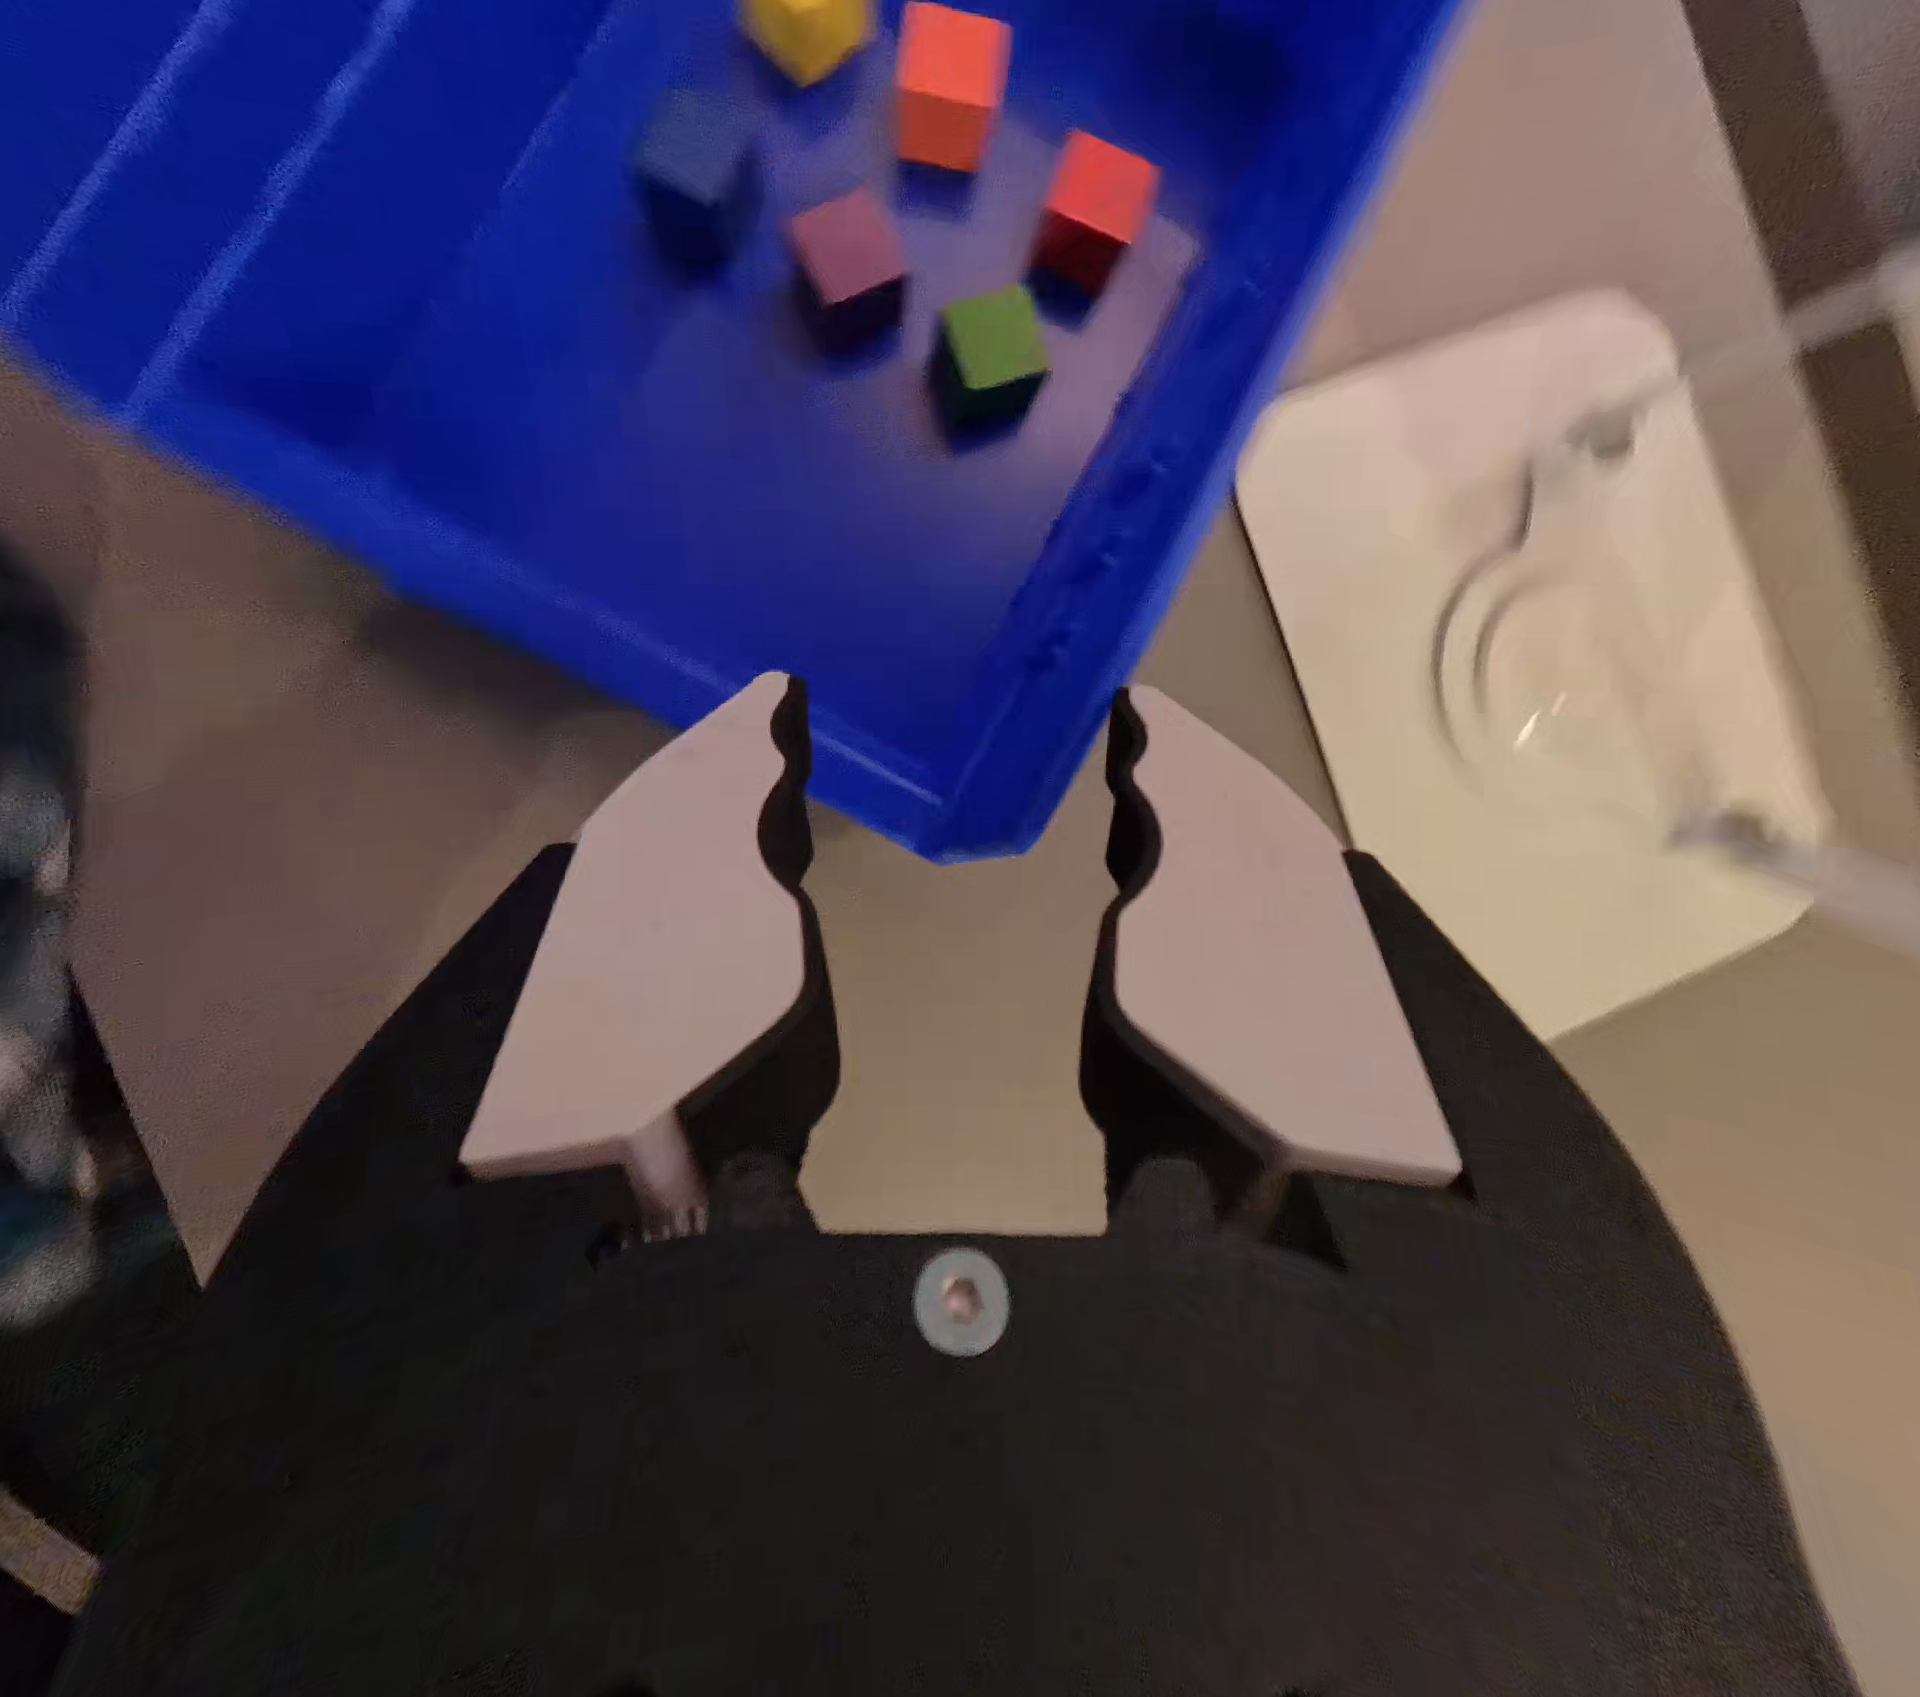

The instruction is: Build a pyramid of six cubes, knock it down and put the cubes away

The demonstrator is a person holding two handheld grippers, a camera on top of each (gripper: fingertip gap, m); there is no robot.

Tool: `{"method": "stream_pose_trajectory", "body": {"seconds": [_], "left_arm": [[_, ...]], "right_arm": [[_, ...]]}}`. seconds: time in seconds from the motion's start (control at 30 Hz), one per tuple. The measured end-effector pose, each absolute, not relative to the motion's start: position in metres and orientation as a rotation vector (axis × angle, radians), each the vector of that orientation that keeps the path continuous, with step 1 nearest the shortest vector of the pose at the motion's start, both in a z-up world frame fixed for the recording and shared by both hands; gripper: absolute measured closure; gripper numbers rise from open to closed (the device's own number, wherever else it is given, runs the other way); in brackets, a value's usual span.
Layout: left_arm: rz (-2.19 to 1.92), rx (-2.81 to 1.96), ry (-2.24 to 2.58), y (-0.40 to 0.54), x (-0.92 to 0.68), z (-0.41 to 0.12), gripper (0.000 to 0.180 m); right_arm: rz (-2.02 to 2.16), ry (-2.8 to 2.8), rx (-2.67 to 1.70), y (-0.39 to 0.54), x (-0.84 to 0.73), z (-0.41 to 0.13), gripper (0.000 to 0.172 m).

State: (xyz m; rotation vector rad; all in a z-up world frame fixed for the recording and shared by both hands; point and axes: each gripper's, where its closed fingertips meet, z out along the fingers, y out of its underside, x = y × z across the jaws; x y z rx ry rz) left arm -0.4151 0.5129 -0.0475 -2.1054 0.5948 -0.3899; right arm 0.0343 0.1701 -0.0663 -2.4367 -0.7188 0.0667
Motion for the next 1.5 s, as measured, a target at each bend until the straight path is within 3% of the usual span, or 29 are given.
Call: {"method": "stream_pose_trajectory", "body": {"seconds": [0.03, 0.3, 0.5, 0.73, 1.43, 1.47, 1.5], "left_arm": [[-0.389, -2.107, 0.593, 0.513, -0.416, -0.047, 0.174], [-0.396, -2.100, 0.543, 0.511, -0.422, -0.037, 0.174], [-0.417, -2.086, 0.448, 0.501, -0.439, -0.025, 0.174], [-0.426, -2.053, 0.322, 0.484, -0.475, -0.008, 0.174], [-0.402, -1.983, 0.202, 0.444, -0.541, 0.034, 0.173], [-0.410, -1.980, 0.207, 0.443, -0.539, 0.035, 0.173], [-0.418, -1.976, 0.214, 0.441, -0.537, 0.037, 0.173]], "right_arm": [[0.083, -0.899, -2.388, 0.162, 0.020, -0.061, 0.122], [0.133, -1.614, -2.231, 0.142, -0.039, -0.091, 0.109], [0.078, -1.903, -2.255, 0.134, -0.048, -0.142, 0.147], [0.108, -1.861, -2.321, 0.174, -0.075, -0.143, 0.149], [0.042, -1.185, -2.738, 0.439, -0.152, -0.145, 0.150], [0.024, -1.179, -2.717, 0.441, -0.151, -0.142, 0.146], [0.003, -1.158, -2.660, 0.443, -0.151, -0.134, 0.127]]}}
